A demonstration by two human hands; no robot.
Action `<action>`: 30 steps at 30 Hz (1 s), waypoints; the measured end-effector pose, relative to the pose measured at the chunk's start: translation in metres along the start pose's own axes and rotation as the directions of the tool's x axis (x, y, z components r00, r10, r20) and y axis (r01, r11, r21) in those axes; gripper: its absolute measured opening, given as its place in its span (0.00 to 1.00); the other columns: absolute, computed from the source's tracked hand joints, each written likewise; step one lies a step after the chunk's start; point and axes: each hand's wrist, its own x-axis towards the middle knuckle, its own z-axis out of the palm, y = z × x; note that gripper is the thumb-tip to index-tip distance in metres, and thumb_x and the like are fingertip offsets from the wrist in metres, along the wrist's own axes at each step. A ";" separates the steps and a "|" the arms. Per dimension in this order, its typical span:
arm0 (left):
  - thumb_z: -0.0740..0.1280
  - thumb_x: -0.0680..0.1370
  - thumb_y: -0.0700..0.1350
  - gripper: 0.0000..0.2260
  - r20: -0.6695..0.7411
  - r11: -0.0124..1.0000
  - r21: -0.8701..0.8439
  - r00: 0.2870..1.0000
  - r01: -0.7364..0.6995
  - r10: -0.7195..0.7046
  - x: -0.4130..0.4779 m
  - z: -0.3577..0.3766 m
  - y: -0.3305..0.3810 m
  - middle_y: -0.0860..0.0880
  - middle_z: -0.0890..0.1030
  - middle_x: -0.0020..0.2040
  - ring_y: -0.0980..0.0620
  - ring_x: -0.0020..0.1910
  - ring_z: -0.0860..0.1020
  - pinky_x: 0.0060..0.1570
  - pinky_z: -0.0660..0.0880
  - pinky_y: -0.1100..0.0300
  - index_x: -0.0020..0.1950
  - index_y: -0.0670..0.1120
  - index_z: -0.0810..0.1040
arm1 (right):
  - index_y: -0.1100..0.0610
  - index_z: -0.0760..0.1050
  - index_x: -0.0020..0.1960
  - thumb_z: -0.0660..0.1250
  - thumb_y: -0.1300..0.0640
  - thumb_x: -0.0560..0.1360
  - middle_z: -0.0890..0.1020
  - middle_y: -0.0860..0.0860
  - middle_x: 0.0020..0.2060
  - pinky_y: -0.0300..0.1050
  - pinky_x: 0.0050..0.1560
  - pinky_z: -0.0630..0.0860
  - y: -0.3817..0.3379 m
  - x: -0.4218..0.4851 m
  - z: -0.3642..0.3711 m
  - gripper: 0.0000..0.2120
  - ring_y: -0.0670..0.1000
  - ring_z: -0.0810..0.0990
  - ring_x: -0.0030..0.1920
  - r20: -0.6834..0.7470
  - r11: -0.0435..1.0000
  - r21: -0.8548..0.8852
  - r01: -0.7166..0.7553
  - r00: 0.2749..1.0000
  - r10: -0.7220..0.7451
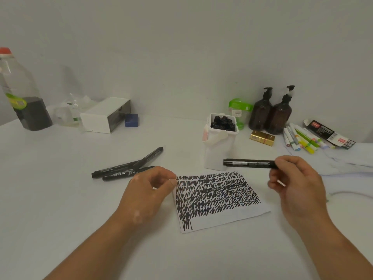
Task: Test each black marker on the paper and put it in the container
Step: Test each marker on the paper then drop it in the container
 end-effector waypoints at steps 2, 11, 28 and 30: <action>0.73 0.76 0.45 0.05 -0.027 1.000 -0.006 0.999 0.021 -0.021 0.002 -0.002 -0.003 0.59 0.83 0.36 0.61 0.35 0.79 0.44 0.76 0.58 0.43 0.56 0.83 | 0.48 0.84 0.40 0.70 0.57 0.77 0.81 0.48 0.30 0.40 0.30 0.75 -0.021 0.010 0.000 0.09 0.48 0.77 0.32 -0.060 0.997 -0.018 0.068 0.996 -0.069; 0.72 0.75 0.46 0.08 -0.074 0.998 0.045 0.996 0.043 -0.039 0.009 -0.002 -0.013 0.57 0.84 0.37 0.61 0.32 0.78 0.35 0.74 0.67 0.42 0.61 0.82 | 0.44 0.80 0.47 0.72 0.45 0.74 0.83 0.42 0.38 0.42 0.41 0.78 -0.108 0.098 0.088 0.05 0.43 0.81 0.38 0.205 0.655 -0.572 0.494 0.859 -0.468; 0.73 0.75 0.44 0.07 -0.053 0.999 0.050 0.999 0.008 -0.005 0.013 0.000 -0.014 0.57 0.81 0.33 0.61 0.30 0.76 0.34 0.71 0.70 0.40 0.56 0.83 | 0.53 0.83 0.62 0.73 0.53 0.77 0.84 0.52 0.58 0.38 0.53 0.70 -0.064 0.152 0.146 0.14 0.50 0.79 0.53 0.538 0.215 -0.816 0.536 0.841 -0.055; 0.73 0.75 0.45 0.07 -0.049 0.999 0.053 0.999 0.005 -0.002 0.013 0.000 -0.014 0.57 0.81 0.33 0.61 0.30 0.76 0.34 0.71 0.70 0.40 0.56 0.83 | 0.54 0.81 0.63 0.75 0.53 0.75 0.83 0.52 0.58 0.40 0.54 0.72 -0.056 0.153 0.148 0.17 0.53 0.79 0.58 0.534 0.158 -0.834 0.528 0.846 -0.009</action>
